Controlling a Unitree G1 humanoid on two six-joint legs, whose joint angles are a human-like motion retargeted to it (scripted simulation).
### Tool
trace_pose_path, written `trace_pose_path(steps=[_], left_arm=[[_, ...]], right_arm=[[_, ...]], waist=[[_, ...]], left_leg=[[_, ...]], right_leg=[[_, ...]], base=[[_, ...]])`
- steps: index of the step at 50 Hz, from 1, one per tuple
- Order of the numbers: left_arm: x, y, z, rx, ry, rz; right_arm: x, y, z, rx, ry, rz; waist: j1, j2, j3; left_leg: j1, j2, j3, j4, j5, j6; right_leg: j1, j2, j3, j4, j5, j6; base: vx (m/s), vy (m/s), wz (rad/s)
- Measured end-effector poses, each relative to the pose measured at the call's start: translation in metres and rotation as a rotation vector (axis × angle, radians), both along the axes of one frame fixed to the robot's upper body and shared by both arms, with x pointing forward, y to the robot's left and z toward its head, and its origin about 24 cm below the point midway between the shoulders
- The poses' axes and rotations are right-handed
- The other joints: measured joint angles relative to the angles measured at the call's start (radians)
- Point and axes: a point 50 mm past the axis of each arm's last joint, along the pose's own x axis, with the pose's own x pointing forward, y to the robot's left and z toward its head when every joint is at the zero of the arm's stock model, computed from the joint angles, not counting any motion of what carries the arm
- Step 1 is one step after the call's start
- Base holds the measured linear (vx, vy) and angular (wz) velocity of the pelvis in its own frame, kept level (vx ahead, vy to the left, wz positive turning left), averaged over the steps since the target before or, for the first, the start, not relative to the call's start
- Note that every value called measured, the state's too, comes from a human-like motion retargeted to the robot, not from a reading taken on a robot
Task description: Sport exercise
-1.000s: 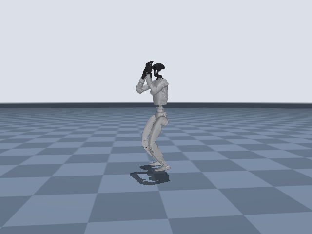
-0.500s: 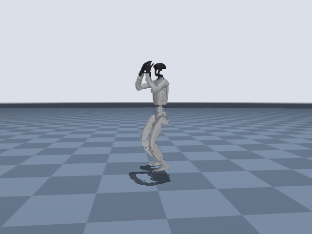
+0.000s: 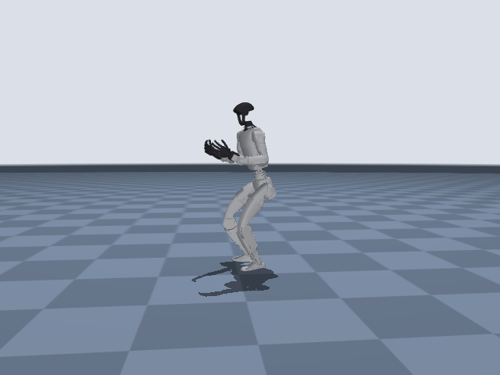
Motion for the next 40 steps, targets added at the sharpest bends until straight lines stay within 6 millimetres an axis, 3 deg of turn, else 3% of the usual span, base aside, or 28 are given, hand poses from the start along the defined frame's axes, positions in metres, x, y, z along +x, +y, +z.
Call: trace_pose_path(steps=[5, 11, 16, 22, 29, 35, 40], left_arm=[[0.004, -0.001, -0.011, 0.093, 0.052, 0.06], [0.018, -0.02, -0.015, 0.292, 0.06, 0.081], [0.033, -0.043, -0.009, 0.471, 0.004, 0.101], [0.051, -0.069, 0.01, 0.612, -0.105, 0.162], [0.076, -0.084, 0.037, 0.59, -0.173, 0.304], [0.108, -0.079, 0.061, 0.462, -0.11, 0.503], [0.128, -0.066, 0.029, 0.366, 0.104, 0.657]], right_arm=[[0.008, -0.004, -0.02, -0.048, 0.08, -0.076], [0.028, 0.0, -0.028, -0.22, 0.075, -0.169], [0.051, 0.009, -0.02, -0.389, 0.011, -0.228], [0.078, 0.024, 0.007, -0.534, -0.113, -0.295], [0.105, 0.037, 0.047, -0.619, -0.238, -0.427], [0.133, 0.03, 0.075, -0.646, -0.248, -0.64], [0.152, 0.016, 0.044, -0.711, -0.105, -0.776]], waist=[[-0.005, -0.007, 0.047], [0.011, -0.023, 0.112], [0.023, -0.035, 0.171], [0.025, -0.047, 0.241], [0.009, -0.056, 0.328], [0.027, -0.063, 0.523], [0.031, -0.062, 0.523]], left_leg=[[-0.112, 0.026, -0.003, 0.077, -0.018, -0.001], [-0.249, 0.069, -0.016, 0.187, -0.022, -0.024], [-0.36, 0.119, -0.019, 0.274, -0.01, -0.065], [-0.491, 0.2, -0.025, 0.33, 0.016, -0.1], [-0.646, 0.298, -0.012, 0.343, 0.005, -0.067], [-0.658, 0.31, -0.021, 0.388, -0.06, -0.053], [-0.658, 0.283, -0.033, 0.363, -0.078, -0.058]], right_leg=[[-0.111, -0.02, 0.009, 0.066, -0.004, -0.016], [-0.229, -0.005, 0.019, 0.133, -0.046, -0.041], [-0.334, 0.017, 0.028, 0.191, -0.063, -0.067], [-0.476, 0.035, 0.033, 0.239, -0.041, -0.084], [-0.651, 0.028, 0.03, 0.273, -0.004, -0.078], [-0.663, 0.006, 0.03, 0.322, -0.002, -0.057], [-0.663, -0.009, 0.02, 0.308, 0.024, -0.031]], base=[[-0.14, -0.05, -0.05], [-0.15, -0.08, -0.11], [-0.16, -0.06, -0.22], [-0.16, 0.01, -0.23], [-0.13, 0.08, -0.17], [-0.04, 0.12, -0.11], [0.08, 0.1, -0.06]])
